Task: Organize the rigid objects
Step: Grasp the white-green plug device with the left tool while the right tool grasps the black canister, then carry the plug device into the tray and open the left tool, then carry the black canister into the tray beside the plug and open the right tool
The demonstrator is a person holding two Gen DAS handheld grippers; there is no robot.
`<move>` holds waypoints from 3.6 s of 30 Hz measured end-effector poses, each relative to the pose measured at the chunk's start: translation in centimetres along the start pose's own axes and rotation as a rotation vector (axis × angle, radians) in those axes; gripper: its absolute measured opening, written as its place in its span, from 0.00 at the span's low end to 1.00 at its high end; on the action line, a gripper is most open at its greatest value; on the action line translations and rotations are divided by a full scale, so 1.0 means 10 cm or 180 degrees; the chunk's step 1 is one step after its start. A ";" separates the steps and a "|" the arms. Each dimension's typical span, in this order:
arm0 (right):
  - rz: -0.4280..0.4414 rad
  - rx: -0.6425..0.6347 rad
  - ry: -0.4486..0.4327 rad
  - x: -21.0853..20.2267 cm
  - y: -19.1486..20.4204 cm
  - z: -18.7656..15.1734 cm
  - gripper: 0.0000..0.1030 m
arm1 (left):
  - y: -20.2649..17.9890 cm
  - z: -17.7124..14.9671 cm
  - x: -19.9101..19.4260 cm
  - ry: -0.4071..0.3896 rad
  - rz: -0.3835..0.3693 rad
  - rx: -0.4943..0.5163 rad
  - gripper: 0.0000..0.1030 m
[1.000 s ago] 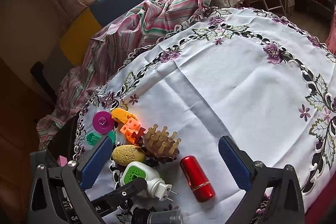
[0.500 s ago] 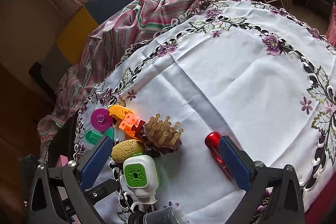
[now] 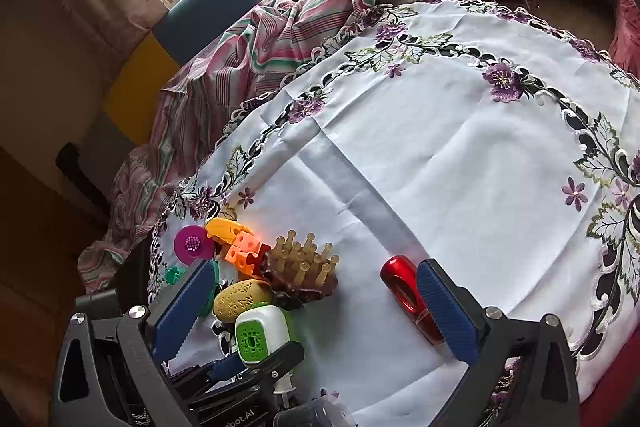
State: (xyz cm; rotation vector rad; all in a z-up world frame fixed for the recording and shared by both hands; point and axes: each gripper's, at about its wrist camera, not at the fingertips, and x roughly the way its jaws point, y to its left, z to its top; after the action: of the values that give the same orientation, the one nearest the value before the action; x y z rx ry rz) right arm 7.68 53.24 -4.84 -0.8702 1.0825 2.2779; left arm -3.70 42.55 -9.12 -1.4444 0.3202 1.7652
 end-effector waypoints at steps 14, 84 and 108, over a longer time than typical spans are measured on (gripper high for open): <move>0.0201 -0.0518 0.0694 0.31 0.32 -0.26 0.94 | 0.75 -0.58 -0.97 -0.0643 0.0024 -0.0254 0.51; -0.0487 -0.2027 0.1007 0.45 0.88 -1.07 0.64 | 2.39 -2.21 -2.09 -0.1433 0.1474 -0.1495 0.71; -0.0345 -0.2237 0.0965 0.38 1.04 -1.19 0.64 | 2.28 -2.45 -2.18 -0.1511 0.1391 -0.1500 0.75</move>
State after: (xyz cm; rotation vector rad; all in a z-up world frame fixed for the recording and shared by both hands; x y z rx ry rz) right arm 2.47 38.24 -8.12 -1.5355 0.2931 2.5051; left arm -2.61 3.06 -3.56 -1.2605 -0.0459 2.6036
